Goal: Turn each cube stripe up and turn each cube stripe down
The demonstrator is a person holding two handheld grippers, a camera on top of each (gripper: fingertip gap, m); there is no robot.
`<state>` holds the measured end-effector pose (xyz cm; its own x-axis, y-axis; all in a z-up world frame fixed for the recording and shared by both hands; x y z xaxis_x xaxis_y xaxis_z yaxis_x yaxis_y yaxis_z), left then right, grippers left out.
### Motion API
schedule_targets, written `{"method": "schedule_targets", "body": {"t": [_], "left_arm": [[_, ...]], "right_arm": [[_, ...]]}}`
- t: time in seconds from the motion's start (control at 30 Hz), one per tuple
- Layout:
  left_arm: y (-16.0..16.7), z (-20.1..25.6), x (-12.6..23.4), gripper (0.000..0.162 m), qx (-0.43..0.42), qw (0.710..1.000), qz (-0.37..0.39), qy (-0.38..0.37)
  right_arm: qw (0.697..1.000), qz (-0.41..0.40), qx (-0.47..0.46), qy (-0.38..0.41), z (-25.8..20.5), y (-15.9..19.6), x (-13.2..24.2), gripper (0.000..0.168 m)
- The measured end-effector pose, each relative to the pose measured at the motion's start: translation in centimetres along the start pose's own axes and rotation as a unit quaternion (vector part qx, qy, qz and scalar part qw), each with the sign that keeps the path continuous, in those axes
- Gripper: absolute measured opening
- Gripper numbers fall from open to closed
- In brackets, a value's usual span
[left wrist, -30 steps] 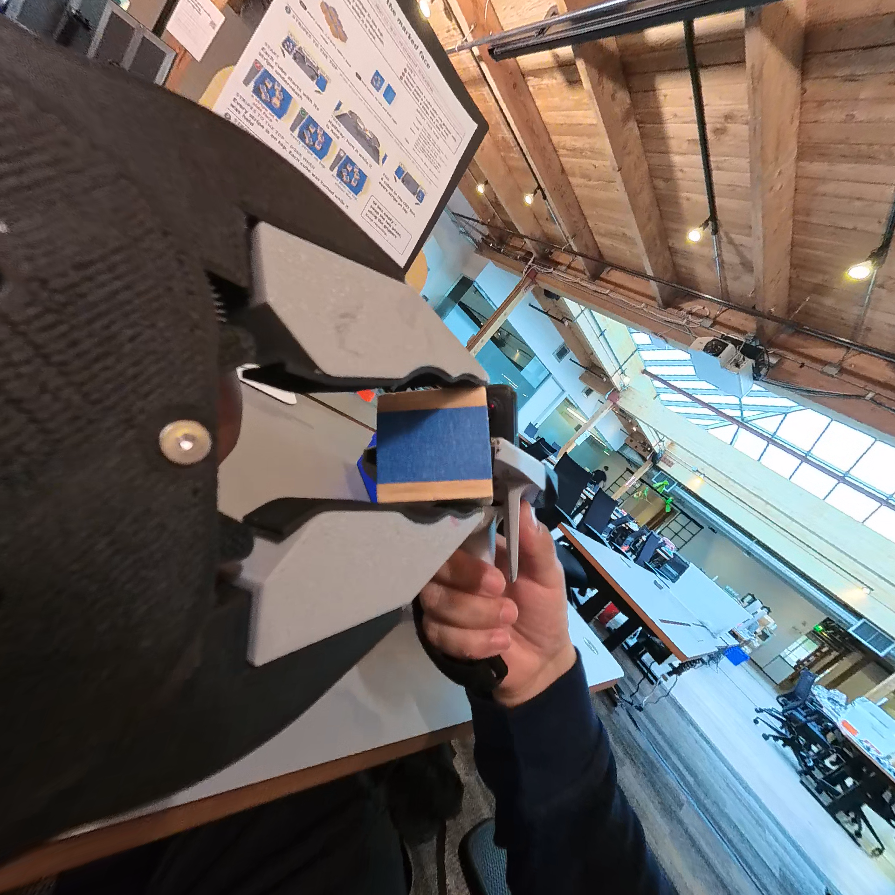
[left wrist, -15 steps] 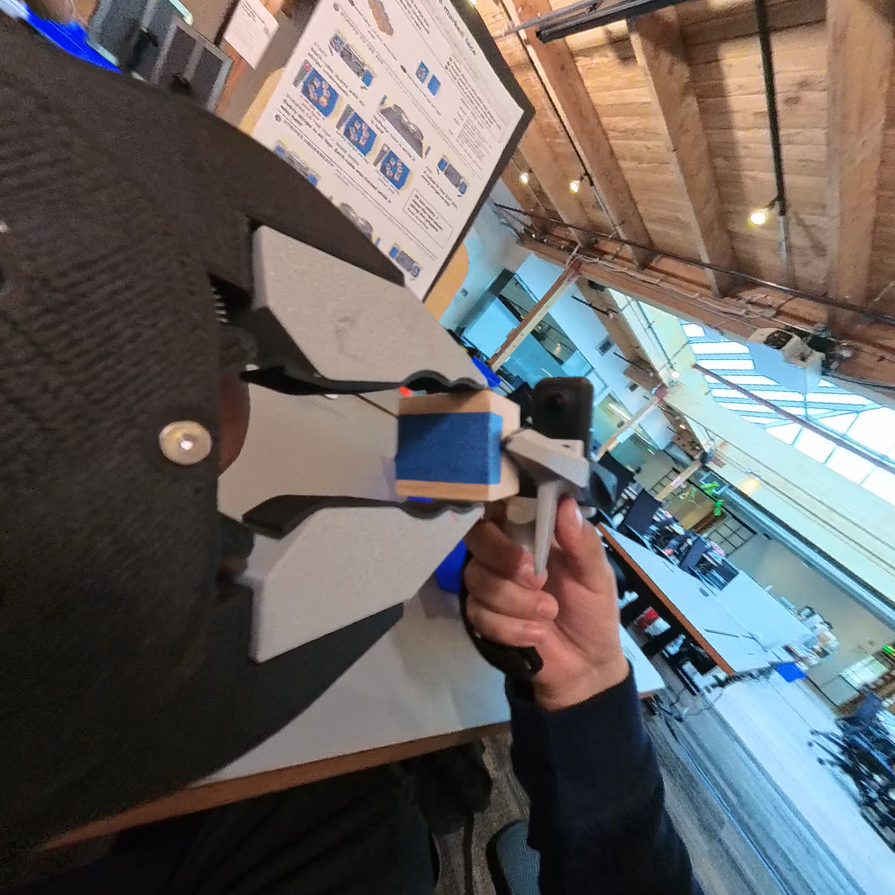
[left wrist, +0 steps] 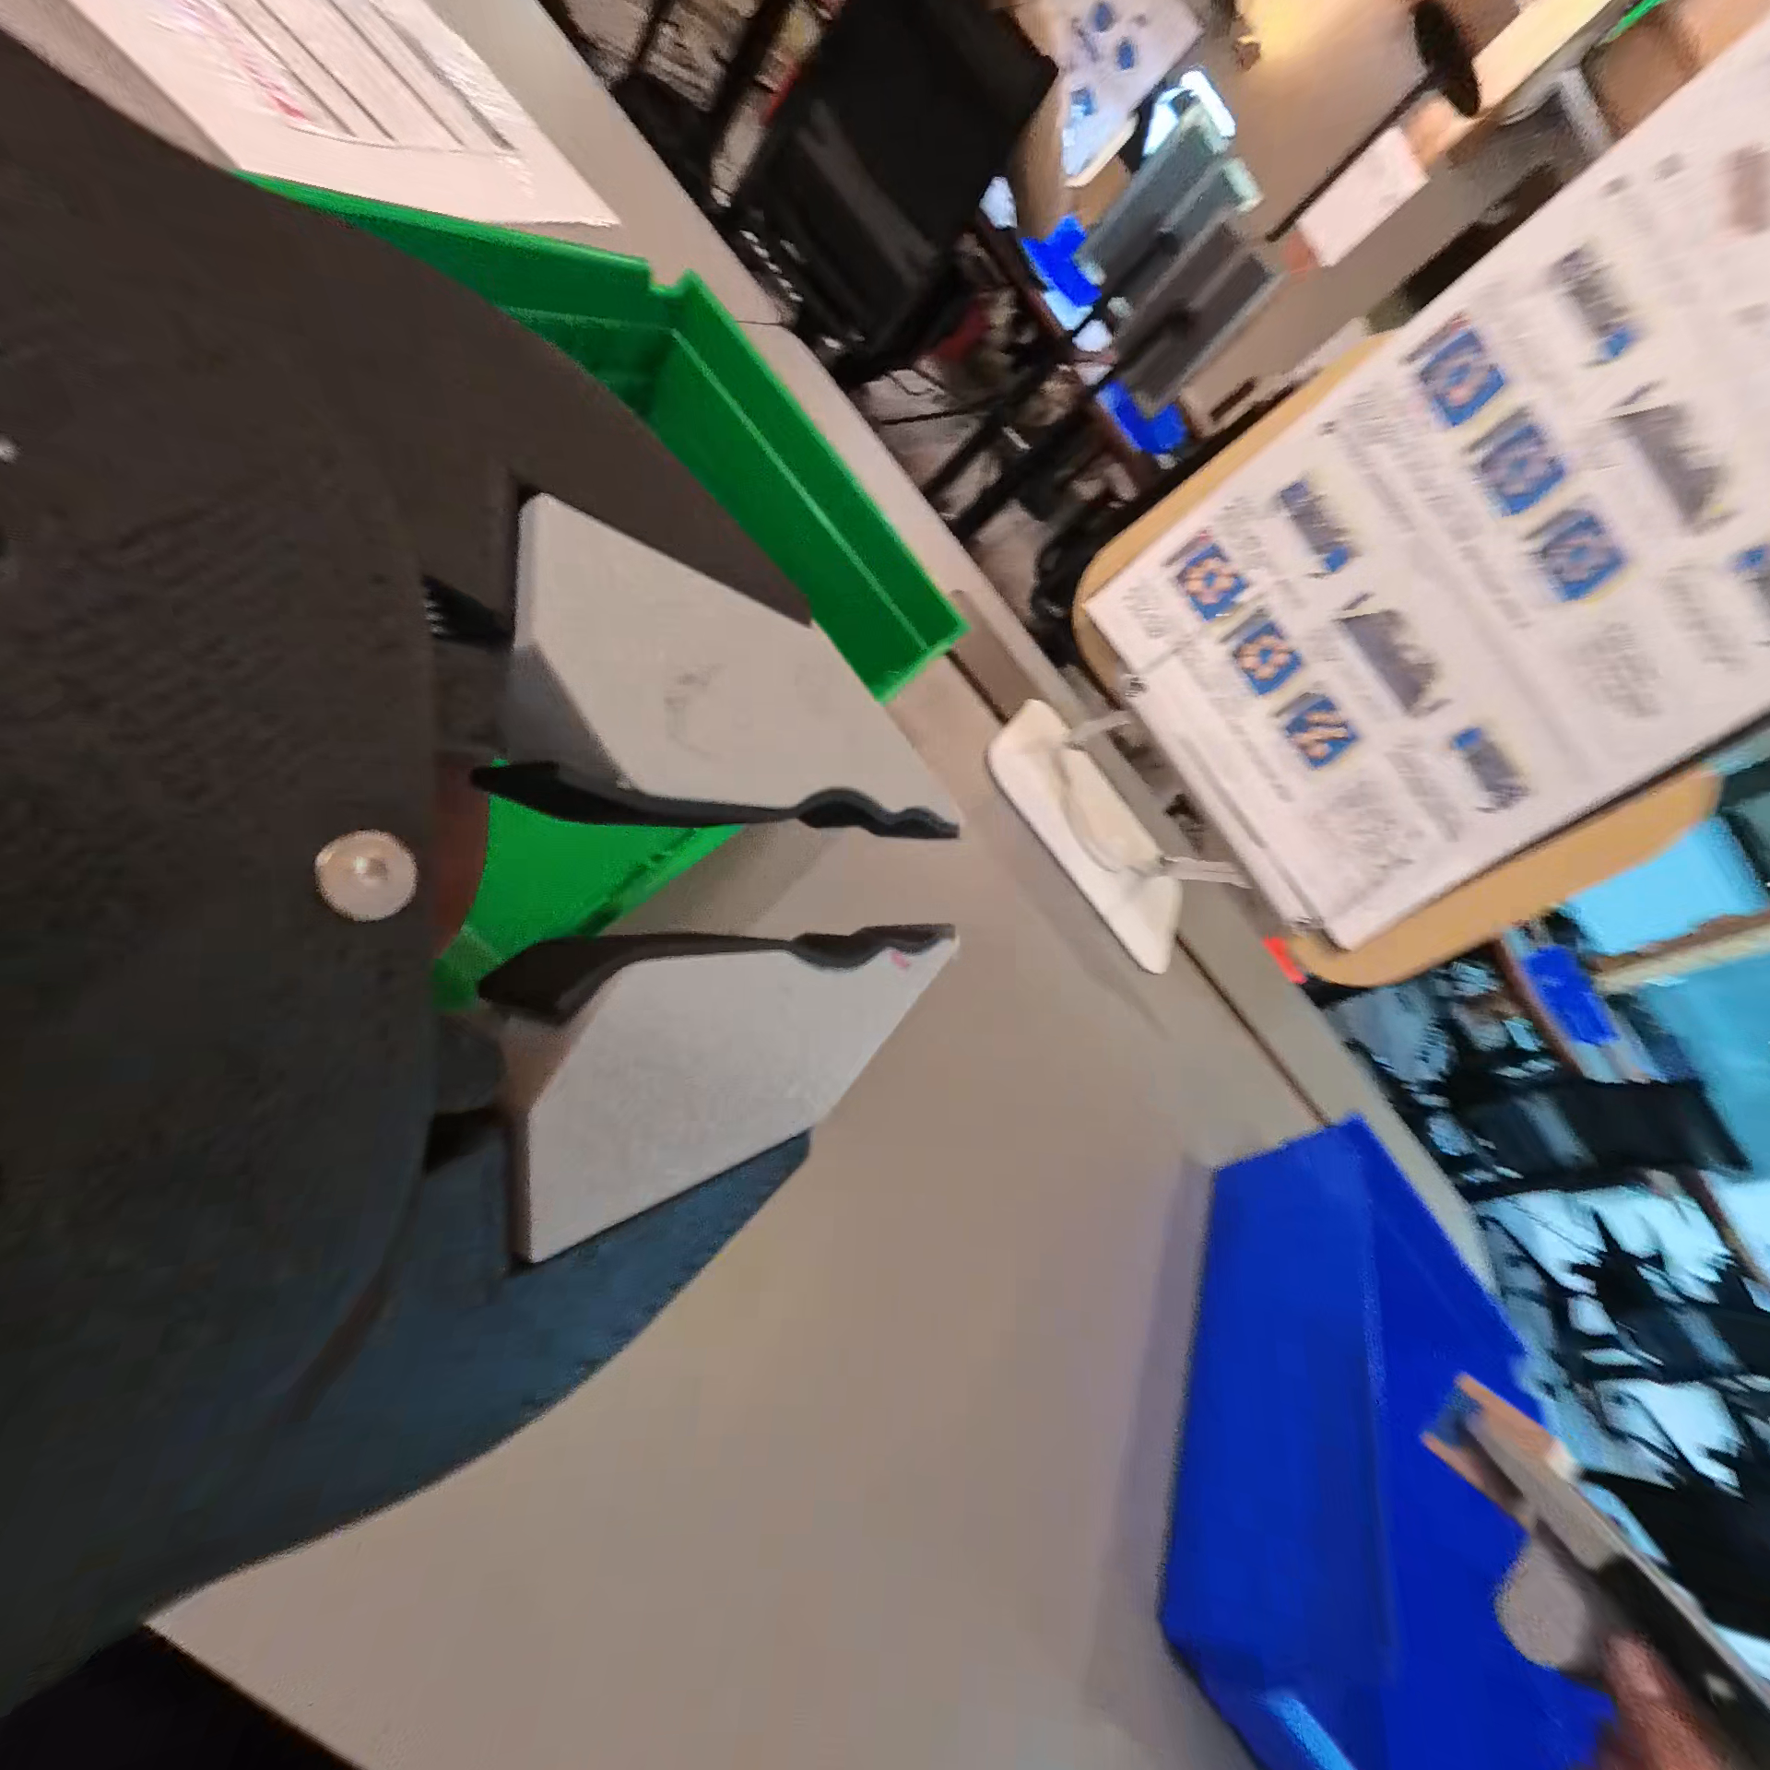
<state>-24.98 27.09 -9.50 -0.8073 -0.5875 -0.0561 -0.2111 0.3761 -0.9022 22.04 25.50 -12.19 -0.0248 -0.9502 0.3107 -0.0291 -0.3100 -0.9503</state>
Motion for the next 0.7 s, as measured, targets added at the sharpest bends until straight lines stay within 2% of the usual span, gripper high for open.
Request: {"method": "schedule_targets", "body": {"t": [0.17,0.23,0.33,0.37,0.43,0.5,0.57,0.7], "left_arm": [[2.0,-0.5,-0.7,0.025,-0.013,0.997,-0.070,-0.014],[2.3,-1.0,-0.5,0.028,-0.025,0.997,-0.077,-0.015],[2.8,-1.7,0.4,0.030,-0.048,0.995,-0.090,-0.018],[3.0,-2.2,0.8,0.032,-0.048,0.993,-0.105,-0.029],[3.4,-3.4,1.5,0.034,-0.039,0.990,-0.122,-0.050],[3.9,-4.6,2.4,0.035,-0.022,0.989,-0.129,-0.069],[4.7,-5.8,3.2,0.039,-0.004,0.985,-0.153,-0.085],[7.1,-7.9,4.7,0.044,-0.019,0.964,-0.232,-0.130]], "right_arm": [[0.981,-0.166,0.063,0.073,4.0,2.5,-6.2,0.043],[0.975,-0.203,0.067,0.066,4.0,3.6,-8.6,0.043],[0.961,-0.243,0.090,0.097,4.4,5.1,-11.1,0.048],[0.961,-0.238,0.090,0.105,4.5,5.0,-11.2,0.048],[0.965,-0.222,0.079,0.116,4.4,4.1,-10.7,0.059],[0.977,-0.174,0.056,0.109,3.7,2.6,-9.2,0.063],[0.989,-0.112,0.030,0.095,2.4,0.8,-6.7,0.064],[1.000,0.024,-0.009,0.009,-2.2,-1.6,-0.2,0.065]]}}
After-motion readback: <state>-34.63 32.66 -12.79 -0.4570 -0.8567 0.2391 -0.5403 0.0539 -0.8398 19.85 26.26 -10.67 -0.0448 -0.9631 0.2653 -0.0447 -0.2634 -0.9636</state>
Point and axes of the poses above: each gripper's, where its closed fingertips meet, x back along the fingers, y out of its underside, z = x × y across the jaws, the point moved 8 cm from there along x, back along the fingers, and after that the axes turned 13 degrees about z, right-handed, at the moved point
